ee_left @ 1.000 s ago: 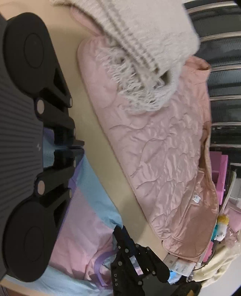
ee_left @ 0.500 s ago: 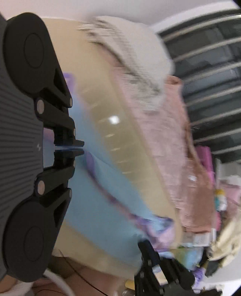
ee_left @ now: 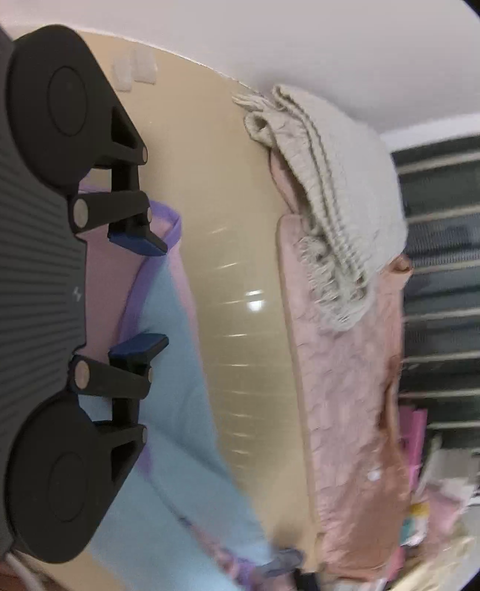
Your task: Fold clothes
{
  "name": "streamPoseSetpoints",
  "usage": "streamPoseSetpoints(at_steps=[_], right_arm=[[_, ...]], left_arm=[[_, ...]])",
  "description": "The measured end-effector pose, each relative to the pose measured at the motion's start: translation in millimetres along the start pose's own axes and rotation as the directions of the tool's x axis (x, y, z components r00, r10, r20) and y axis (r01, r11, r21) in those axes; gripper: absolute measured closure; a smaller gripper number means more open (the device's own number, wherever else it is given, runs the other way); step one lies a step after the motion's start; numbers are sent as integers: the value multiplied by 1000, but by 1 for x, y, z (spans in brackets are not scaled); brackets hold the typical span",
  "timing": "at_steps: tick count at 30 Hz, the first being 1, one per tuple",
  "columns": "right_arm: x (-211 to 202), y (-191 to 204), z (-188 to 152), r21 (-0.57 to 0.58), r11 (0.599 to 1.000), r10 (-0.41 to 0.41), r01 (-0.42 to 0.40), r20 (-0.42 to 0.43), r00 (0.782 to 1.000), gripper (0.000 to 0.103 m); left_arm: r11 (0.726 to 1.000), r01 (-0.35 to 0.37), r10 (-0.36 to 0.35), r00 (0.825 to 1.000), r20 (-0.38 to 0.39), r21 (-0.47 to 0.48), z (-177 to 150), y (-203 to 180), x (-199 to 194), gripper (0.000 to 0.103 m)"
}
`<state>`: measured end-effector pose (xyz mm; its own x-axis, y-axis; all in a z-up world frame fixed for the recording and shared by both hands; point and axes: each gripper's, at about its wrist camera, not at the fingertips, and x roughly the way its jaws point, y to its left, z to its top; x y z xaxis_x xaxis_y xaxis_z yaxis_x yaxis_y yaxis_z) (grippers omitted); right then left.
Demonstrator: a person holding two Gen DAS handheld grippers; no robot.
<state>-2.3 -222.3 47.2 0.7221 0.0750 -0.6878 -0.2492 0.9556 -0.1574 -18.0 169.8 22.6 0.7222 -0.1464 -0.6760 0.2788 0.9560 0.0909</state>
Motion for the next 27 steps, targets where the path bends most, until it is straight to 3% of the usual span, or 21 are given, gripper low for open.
streamPoseSetpoints(at_steps=[2,4,6,8,10,16,19,22,23,24,25,27], right_arm=[[16,2,0,10,999,-50,51,-53,997,62],[29,6,-1,22,997,-71,73,-87,994,68],[28,4,-4,56,997,-51,56,-86,995,99],[22,8,-7,49,997,-59,61,-45,997,100],[-3,15,-15,30,996,-91,89,74,993,100],[-93,30,-72,46,994,-106,97,348,931,100],[-99,38,-101,26,994,-112,109,301,947,100],[-100,41,-115,-34,997,-60,74,298,953,97],[-103,42,-115,-45,997,-43,60,314,948,90],[-109,43,-112,-44,998,-25,43,343,939,82],[-115,45,-108,-47,999,1,18,372,928,76],[-120,49,-92,-86,994,103,-74,414,905,53]], left_arm=[[999,-32,32,999,4,-21,-1,3,8,51],[998,-66,66,998,4,-19,-2,3,9,46],[994,-105,105,994,-3,-22,-1,5,10,44],[988,-147,146,989,-17,-55,0,10,11,44],[978,-185,183,983,-32,-98,1,18,11,44],[956,-261,256,965,-55,-135,-3,27,7,43],[975,-209,210,978,-2,-79,-3,11,-8,43],[991,-132,132,989,62,-5,-2,-10,-28,43],[994,-103,100,991,83,26,-1,-18,-34,41],[995,-62,53,993,105,83,-1,-31,-40,33],[987,-35,16,993,119,155,-1,-47,-43,29],[957,11,-49,991,123,289,-1,-76,-42,27]])
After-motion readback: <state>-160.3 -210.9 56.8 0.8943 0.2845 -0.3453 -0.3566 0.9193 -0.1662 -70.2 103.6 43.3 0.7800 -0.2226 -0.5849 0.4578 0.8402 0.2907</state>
